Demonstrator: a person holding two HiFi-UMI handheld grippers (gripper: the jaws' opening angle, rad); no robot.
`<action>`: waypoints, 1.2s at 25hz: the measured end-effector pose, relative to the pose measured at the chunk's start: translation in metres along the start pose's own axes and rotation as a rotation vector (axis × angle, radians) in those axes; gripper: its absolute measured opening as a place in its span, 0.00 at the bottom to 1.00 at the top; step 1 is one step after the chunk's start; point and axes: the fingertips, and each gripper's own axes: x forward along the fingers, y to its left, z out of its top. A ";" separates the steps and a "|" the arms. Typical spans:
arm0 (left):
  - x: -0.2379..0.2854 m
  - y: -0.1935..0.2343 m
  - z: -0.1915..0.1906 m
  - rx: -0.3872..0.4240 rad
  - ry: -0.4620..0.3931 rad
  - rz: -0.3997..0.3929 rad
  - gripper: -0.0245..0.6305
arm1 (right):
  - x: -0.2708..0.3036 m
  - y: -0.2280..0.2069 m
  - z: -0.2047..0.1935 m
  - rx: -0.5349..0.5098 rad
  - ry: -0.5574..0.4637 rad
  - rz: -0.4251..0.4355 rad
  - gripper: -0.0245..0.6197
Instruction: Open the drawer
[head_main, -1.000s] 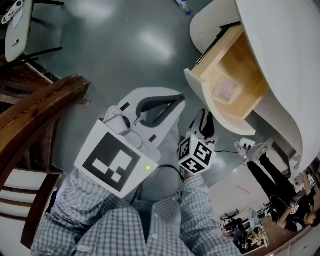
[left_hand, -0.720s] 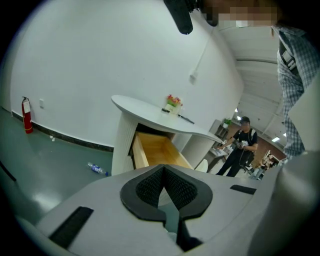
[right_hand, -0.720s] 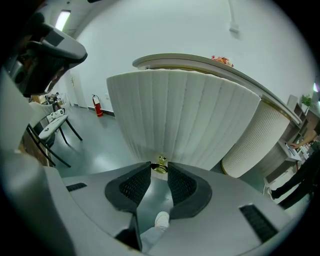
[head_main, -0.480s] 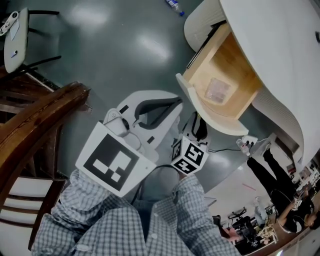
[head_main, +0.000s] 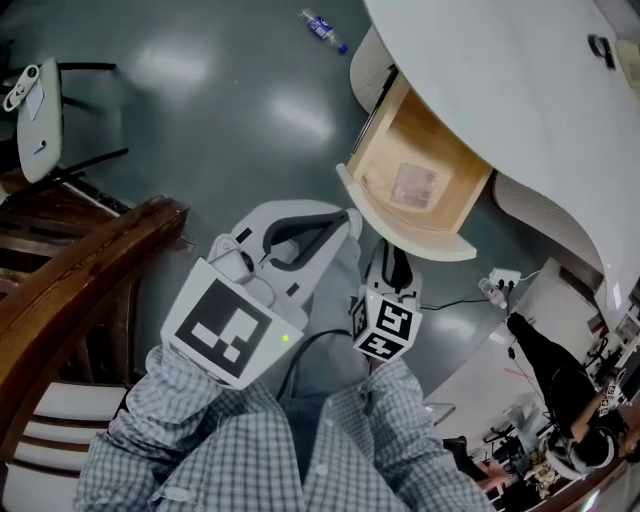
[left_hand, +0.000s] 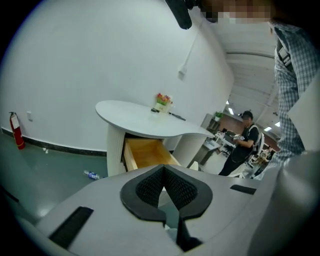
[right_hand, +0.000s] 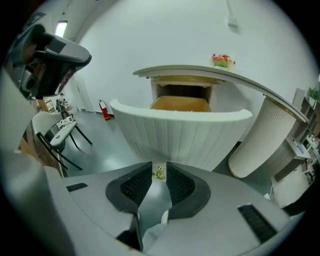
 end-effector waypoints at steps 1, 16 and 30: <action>-0.002 -0.003 0.004 0.004 0.000 0.000 0.04 | -0.006 0.000 0.004 -0.011 -0.007 0.015 0.16; -0.030 -0.037 0.081 0.072 -0.036 0.014 0.04 | -0.105 -0.037 0.112 0.005 -0.198 0.071 0.05; -0.064 -0.058 0.145 0.118 -0.114 0.031 0.04 | -0.167 -0.055 0.209 -0.002 -0.378 0.066 0.05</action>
